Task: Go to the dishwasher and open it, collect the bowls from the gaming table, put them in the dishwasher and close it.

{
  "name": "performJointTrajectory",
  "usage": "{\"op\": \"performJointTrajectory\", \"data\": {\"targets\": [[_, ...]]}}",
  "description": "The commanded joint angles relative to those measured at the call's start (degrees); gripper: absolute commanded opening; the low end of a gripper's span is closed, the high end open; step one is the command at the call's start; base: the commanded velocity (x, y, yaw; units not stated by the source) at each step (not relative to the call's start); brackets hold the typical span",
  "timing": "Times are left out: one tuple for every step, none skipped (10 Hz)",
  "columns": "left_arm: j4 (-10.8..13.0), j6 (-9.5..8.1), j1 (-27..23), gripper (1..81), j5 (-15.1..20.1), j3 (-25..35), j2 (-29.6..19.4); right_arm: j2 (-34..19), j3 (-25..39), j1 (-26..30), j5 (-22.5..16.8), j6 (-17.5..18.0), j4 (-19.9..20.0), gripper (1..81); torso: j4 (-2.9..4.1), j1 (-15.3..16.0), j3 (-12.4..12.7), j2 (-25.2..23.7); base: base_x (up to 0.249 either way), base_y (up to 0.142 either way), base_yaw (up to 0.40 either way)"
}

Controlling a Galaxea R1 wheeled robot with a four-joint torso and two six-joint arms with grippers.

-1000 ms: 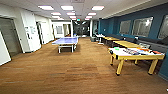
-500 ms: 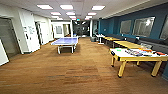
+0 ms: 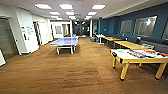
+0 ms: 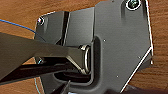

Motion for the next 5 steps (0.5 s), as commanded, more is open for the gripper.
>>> {"op": "performJointTrajectory", "data": {"targets": [[0.48,0.07,-2.69,81.1,2.45,0.28,0.21,-0.20,0.36,3.09,-2.67,0.12,0.16,81.1,0.00,0.00,0.00,0.00,0.243,0.000,0.000],[0.56,0.07,-2.69,81.1,2.45,0.19,0.21,-0.20,0.36,3.09,-2.67,0.12,0.25,81.1,0.00,0.00,0.00,0.00,0.243,0.000,0.000],[0.56,0.07,-2.69,81.1,2.45,0.19,0.21,-0.20,0.36,3.09,-2.67,0.12,0.25,81.1,0.00,-0.02,0.00,0.00,0.245,0.000,0.000],[0.65,0.07,-2.68,81.1,2.45,0.19,0.21,-0.20,0.36,3.09,-2.67,0.12,0.25,81.1,0.00,-0.02,0.00,0.00,0.249,0.000,0.000],[0.65,0.07,-2.69,81.1,2.45,0.28,0.21,-0.20,0.36,3.09,-2.67,0.12,0.16,81.1,0.00,-0.02,0.00,0.00,0.251,0.000,0.000]]}}
